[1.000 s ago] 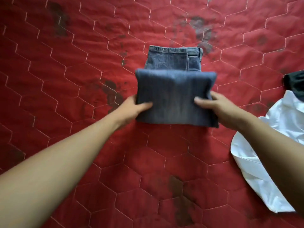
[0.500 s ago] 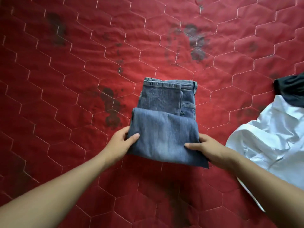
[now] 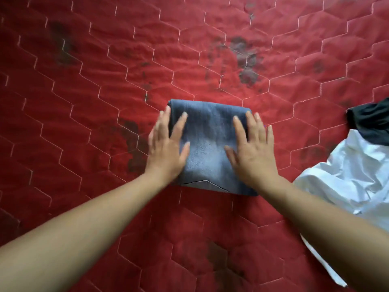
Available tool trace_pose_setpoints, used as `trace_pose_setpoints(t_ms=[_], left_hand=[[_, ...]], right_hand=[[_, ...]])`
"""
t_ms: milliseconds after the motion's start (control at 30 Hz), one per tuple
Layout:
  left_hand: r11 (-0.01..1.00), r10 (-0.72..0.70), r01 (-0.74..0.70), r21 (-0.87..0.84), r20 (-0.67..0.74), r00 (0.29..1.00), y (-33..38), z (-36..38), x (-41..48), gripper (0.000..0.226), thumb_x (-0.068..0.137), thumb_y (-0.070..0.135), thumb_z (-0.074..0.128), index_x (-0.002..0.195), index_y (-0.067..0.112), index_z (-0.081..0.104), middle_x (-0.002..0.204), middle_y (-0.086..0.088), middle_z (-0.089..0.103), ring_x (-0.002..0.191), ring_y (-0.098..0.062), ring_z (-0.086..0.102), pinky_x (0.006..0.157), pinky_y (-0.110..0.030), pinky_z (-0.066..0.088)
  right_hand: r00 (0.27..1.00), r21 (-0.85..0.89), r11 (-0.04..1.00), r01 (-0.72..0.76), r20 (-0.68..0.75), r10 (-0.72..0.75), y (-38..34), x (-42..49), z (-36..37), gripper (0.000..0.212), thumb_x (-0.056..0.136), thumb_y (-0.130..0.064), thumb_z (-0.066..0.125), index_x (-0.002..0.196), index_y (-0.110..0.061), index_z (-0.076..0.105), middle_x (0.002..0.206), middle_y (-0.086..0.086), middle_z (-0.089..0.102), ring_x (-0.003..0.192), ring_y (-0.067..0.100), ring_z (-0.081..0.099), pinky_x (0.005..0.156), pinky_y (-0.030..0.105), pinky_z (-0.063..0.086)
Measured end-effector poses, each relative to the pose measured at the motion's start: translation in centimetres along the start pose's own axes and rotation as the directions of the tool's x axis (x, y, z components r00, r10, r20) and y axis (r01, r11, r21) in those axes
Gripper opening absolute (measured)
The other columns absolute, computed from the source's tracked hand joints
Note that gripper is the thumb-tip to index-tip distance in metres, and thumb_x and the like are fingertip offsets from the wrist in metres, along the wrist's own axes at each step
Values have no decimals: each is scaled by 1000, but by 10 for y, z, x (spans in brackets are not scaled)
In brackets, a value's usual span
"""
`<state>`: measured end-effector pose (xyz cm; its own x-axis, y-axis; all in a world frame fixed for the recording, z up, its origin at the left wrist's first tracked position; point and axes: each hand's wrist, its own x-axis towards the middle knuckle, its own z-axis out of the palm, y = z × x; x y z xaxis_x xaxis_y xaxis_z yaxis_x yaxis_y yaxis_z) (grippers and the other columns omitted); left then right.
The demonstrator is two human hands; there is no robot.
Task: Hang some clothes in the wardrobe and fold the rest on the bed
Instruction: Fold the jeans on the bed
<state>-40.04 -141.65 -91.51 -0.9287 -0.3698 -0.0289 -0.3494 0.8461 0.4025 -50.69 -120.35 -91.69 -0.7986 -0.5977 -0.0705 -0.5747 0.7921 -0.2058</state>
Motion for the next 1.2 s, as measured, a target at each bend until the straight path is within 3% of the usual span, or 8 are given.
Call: trace_pose_setpoints(t_ms=[67,267,433,500,633,833,1000,1200], left_hand=[[953,202,-226,200,135,970,0,15,-20,73,94,50,39,160,35,13,168,-15,-3,156,-29,-2,123,-53,9],[945,57,-172,277,379,924,-24,52,-17,77,94,61,32,156,41,-9,165,-14,-22,153,-30,-20,124,-53,8],[887,287,-302,349,95,953,-20,27,15,74,90,58,47,157,35,26,164,-18,15,152,-33,15,118,-64,13],[876,304,-303,376,60,951,-15,21,56,74,93,60,42,158,34,21,166,-18,12,154,-34,9,119,-64,10],[957,78,-158,244,309,948,-22,37,91,77,95,68,33,159,35,7,168,-13,2,155,-30,-5,122,-54,7],[954,100,-174,244,290,952,-22,38,74,69,95,63,40,153,28,27,147,-15,34,136,-35,33,111,-47,33],[922,99,-246,300,431,897,-13,25,-5,66,99,50,37,157,25,19,149,-16,30,132,-35,33,106,-47,35],[941,76,-275,197,670,739,-11,4,-86,70,87,48,57,147,24,30,126,-10,43,117,-32,43,92,-45,49]], right_hand=[[994,-73,991,110,38,-107,-12,-9,16,82,93,-62,43,161,-21,21,168,19,7,155,39,3,118,69,10],[957,-73,995,61,288,-37,-13,1,60,91,89,-81,25,161,-33,-4,166,14,-22,152,35,-23,116,72,3],[995,-85,991,102,11,-102,-7,23,39,75,96,-68,37,157,-25,31,166,18,17,154,36,13,116,72,11],[997,-81,994,76,-8,-77,-5,53,32,76,97,-68,32,159,-25,24,167,17,13,155,38,8,117,72,7],[971,-82,996,25,240,-5,0,81,46,81,94,-77,16,161,-33,5,168,12,10,155,36,0,118,69,7],[977,-134,988,73,207,-45,-3,60,47,79,96,-70,23,161,-25,14,147,16,38,133,38,35,109,56,31],[947,-109,984,140,305,-101,-19,-19,34,73,100,-52,38,161,-18,19,143,19,41,129,39,39,107,55,34],[764,46,997,58,641,-74,-24,-83,17,56,77,-50,65,120,-21,43,120,9,54,111,34,49,82,45,46]])
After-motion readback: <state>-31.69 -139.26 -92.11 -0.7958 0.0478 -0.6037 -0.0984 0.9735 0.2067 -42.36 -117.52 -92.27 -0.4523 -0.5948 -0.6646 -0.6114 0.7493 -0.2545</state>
